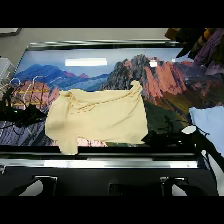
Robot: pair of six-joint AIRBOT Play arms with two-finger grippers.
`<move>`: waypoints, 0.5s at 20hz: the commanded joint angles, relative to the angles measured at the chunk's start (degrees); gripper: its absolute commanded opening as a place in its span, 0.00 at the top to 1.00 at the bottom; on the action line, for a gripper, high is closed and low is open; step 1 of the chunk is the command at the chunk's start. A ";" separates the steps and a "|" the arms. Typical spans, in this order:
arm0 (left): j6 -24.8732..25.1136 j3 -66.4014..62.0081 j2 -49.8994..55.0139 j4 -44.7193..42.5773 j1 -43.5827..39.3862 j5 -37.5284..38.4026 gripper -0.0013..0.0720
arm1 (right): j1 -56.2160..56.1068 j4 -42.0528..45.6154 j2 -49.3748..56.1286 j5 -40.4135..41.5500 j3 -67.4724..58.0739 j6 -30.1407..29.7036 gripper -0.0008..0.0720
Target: Fold the clothes and pants, and hang the long-sleeved shirts on hangers.
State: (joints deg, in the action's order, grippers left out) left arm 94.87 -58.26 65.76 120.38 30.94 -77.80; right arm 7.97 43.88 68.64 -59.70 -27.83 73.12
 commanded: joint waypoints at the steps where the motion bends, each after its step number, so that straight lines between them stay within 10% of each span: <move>1: 1.95 0.11 -0.09 -1.68 0.04 -1.18 0.42 | -1.79 0.11 0.04 5.77 0.28 1.81 0.68; 3: 2.29 0.33 -0.11 -4.59 0.17 -0.79 0.42 | -1.79 0.07 0.04 4.02 0.24 1.03 0.94; 10: 3.74 9.88 -0.13 -4.94 9.38 6.47 0.42 | -1.79 0.09 -1.68 -2.27 0.24 1.05 0.95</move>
State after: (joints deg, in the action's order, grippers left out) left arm 97.60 -51.86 65.65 115.79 36.86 -74.52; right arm 6.24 44.82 68.05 -59.00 -27.55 74.15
